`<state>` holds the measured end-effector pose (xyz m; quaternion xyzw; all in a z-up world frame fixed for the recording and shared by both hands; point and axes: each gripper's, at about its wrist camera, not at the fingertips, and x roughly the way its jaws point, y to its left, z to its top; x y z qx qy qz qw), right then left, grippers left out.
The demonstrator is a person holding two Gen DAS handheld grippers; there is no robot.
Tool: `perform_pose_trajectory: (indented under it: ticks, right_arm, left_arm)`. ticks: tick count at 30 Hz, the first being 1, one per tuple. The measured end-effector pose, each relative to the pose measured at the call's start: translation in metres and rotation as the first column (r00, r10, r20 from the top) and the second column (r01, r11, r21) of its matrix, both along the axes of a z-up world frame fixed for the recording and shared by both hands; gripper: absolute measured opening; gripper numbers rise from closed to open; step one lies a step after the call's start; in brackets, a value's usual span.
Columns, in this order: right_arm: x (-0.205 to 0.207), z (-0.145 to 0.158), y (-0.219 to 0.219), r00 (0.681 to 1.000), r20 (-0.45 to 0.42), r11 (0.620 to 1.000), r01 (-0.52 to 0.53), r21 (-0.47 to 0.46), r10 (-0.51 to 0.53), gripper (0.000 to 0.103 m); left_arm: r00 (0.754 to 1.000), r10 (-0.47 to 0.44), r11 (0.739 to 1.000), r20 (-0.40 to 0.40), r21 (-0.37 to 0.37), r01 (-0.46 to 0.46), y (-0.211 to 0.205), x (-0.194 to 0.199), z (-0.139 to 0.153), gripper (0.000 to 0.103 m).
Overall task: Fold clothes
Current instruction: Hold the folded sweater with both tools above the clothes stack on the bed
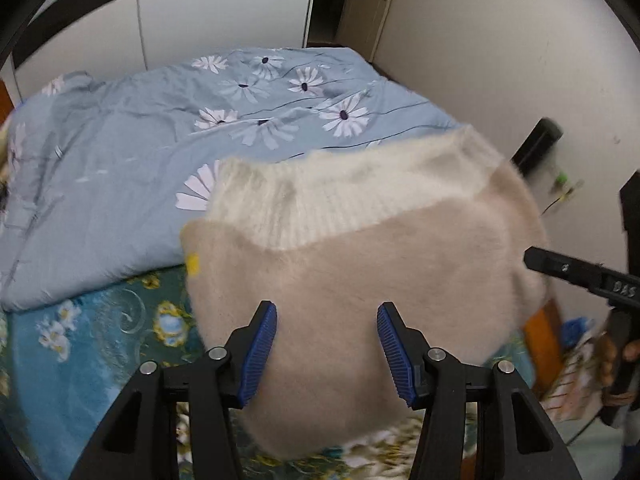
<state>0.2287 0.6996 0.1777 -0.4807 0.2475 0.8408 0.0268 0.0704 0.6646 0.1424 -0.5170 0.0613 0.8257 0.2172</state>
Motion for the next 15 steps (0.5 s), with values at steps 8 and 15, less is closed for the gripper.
perform_pose_trajectory:
  ticks: [8, 15]
  right_arm:
    - [-0.029, -0.024, -0.005, 1.000, 0.022, 1.000, 0.018, 0.025, -0.019, 0.062]
    - [-0.050, -0.038, -0.003, 0.998, 0.054, 0.999, 0.009, 0.049, -0.011, 0.068]
  left_arm:
    - [0.999, 0.037, 0.999, -0.005, -0.012, -0.037, 0.002, -0.016, -0.022, 0.063]
    - [0.999, 0.034, 0.999, 0.002, -0.011, -0.034, 0.006, -0.033, -0.030, 0.067]
